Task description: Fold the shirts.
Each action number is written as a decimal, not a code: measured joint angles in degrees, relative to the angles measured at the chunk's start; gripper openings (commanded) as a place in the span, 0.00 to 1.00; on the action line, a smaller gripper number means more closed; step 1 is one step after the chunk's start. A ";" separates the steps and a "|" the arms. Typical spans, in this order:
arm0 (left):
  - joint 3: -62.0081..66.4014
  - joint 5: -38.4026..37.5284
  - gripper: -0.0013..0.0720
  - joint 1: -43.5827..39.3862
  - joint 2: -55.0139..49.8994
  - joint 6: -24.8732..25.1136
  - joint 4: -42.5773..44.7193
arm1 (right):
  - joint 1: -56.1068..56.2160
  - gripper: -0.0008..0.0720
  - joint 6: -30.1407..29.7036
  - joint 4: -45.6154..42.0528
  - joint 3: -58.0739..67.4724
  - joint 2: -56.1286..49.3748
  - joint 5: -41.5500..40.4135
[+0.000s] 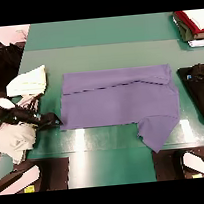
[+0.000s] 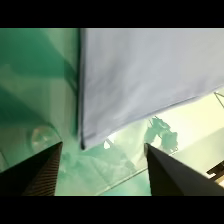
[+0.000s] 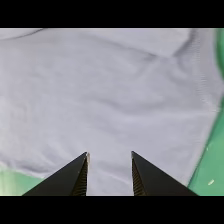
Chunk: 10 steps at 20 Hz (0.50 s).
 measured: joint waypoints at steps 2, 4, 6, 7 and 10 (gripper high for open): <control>-2.71 1.16 0.83 0.00 0.57 0.39 -2.62 | 1.01 0.43 -0.04 0.02 0.00 0.37 0.09; -4.20 1.95 0.83 -0.02 0.83 0.81 -4.63 | 1.84 0.43 -0.11 0.28 0.00 0.52 0.24; -4.94 2.89 0.54 -0.07 0.96 1.05 -5.77 | 2.34 0.43 -0.15 0.33 0.00 0.63 0.44; -5.33 4.35 0.34 -0.13 0.96 1.31 -5.55 | 2.51 0.43 -0.15 0.33 0.00 0.68 0.50; -5.70 6.45 0.33 -0.13 1.01 1.68 -6.25 | 2.78 0.43 -0.15 0.33 0.00 0.70 0.55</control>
